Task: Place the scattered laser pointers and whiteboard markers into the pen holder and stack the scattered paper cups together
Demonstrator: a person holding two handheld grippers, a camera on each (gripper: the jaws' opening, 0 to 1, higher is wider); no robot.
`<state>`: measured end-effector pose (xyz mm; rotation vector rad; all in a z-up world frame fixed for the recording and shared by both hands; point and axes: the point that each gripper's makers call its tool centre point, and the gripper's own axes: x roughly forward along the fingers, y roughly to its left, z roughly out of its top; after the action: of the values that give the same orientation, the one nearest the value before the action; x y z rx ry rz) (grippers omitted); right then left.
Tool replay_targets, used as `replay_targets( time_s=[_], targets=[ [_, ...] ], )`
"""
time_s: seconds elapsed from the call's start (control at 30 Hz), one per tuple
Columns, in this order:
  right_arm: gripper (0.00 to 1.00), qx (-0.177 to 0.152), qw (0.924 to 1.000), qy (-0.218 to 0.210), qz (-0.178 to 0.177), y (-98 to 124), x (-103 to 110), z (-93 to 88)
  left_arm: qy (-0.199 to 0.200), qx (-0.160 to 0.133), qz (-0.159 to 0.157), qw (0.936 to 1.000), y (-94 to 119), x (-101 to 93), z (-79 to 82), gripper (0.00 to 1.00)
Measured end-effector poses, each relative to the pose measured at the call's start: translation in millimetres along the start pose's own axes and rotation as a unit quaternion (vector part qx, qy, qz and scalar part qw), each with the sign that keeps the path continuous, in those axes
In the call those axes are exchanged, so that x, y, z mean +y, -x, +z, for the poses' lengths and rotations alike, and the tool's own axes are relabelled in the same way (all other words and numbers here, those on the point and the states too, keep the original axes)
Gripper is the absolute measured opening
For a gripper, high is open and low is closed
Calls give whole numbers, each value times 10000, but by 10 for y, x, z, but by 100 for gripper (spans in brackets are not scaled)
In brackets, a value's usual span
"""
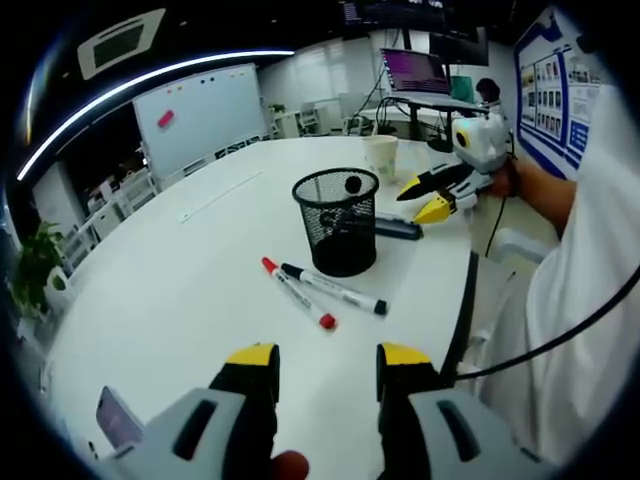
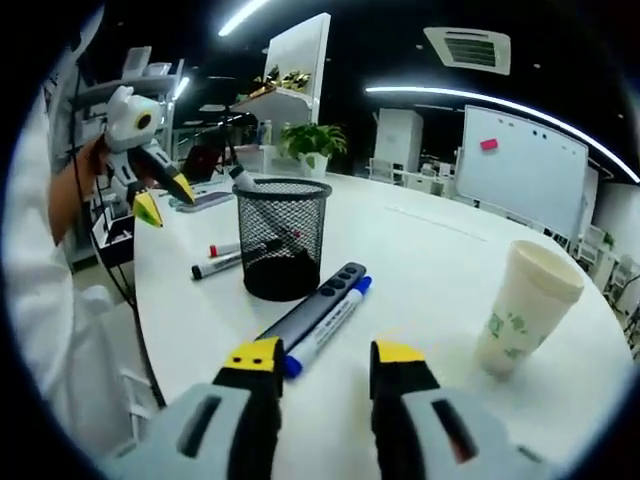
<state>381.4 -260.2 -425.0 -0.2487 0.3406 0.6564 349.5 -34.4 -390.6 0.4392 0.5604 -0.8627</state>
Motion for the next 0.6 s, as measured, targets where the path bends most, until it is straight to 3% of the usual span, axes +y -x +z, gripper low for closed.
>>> replay_targets(
  time_s=[0.6],
  targets=[
    [29, 18, 9998, -71, 183, -26, 36, -24, -24, 41, -23, 10000, 1, 2, -3, 40]
  ],
)
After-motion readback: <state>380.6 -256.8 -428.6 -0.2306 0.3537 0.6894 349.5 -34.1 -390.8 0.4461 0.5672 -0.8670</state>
